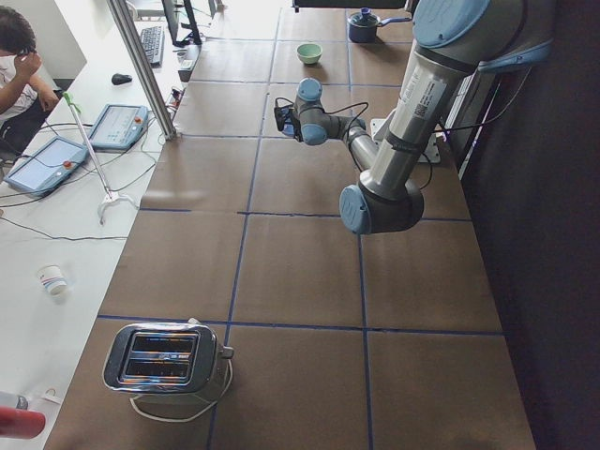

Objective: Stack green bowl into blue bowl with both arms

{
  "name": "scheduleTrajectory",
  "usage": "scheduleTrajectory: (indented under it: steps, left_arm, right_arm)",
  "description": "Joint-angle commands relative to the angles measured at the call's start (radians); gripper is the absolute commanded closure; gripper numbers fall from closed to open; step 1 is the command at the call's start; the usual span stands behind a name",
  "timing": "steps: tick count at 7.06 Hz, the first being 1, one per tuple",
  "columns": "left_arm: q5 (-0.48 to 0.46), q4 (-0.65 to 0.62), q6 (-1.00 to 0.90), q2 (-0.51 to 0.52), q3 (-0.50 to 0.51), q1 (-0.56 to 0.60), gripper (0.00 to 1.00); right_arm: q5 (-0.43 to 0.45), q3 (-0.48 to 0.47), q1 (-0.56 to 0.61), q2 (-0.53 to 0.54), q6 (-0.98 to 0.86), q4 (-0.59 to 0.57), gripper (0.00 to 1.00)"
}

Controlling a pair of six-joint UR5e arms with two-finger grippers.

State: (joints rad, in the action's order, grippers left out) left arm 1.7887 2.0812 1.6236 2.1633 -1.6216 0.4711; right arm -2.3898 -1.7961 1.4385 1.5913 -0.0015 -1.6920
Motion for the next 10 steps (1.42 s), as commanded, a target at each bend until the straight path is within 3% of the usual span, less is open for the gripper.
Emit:
scheduleTrajectory:
  steps: [1, 5, 6, 7, 8, 10]
  left_arm:
    - [-0.08, -0.041, -0.001, 0.03, 0.026, -0.06, 1.0]
    - [-0.083, -0.041, 0.001, -0.016, 0.009, -0.058, 0.98]
    - [-0.083, -0.041, 0.001, -0.016, 0.009, -0.058, 0.84]
    - [-0.084, -0.041, 0.001, -0.014, 0.008, -0.058, 0.15]
    - [-0.113, -0.038, 0.001, -0.014, -0.007, -0.057, 0.0]
    - [-0.117, -0.039, 0.013, -0.034, -0.151, -0.045, 0.0]
  right_arm:
    - [0.0, 0.0, -0.003, -0.001, 0.002, 0.0, 0.0]
    - [0.0, 0.003, -0.007, 0.001, 0.002, -0.002, 0.0]
    - [-0.002, 0.001, -0.007, 0.001, 0.002, -0.002, 0.0]
    - [-0.002, 0.001, -0.007, 0.001, 0.002, -0.002, 0.0]
    - [-0.005, 0.0, -0.009, -0.001, 0.003, -0.002, 0.0]
    - [-0.005, 0.003, -0.047, 0.001, 0.003, 0.036, 0.0]
